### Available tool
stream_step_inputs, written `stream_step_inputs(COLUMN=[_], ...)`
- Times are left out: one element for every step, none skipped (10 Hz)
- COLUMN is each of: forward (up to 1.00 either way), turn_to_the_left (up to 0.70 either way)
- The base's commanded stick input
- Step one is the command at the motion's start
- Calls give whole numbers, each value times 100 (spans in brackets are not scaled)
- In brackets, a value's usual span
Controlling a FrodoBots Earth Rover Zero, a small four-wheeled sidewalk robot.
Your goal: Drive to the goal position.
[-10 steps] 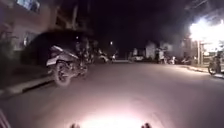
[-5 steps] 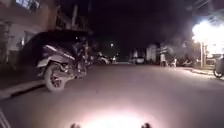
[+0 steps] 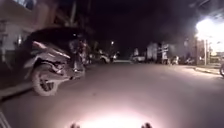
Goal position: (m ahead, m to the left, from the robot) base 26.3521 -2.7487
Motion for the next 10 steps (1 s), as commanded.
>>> stream_step_inputs(forward=[70,70,70,70,70,70,70,70,70,70], turn_to_the_left=[0,0,0,0,0,0,0,0,0,0])
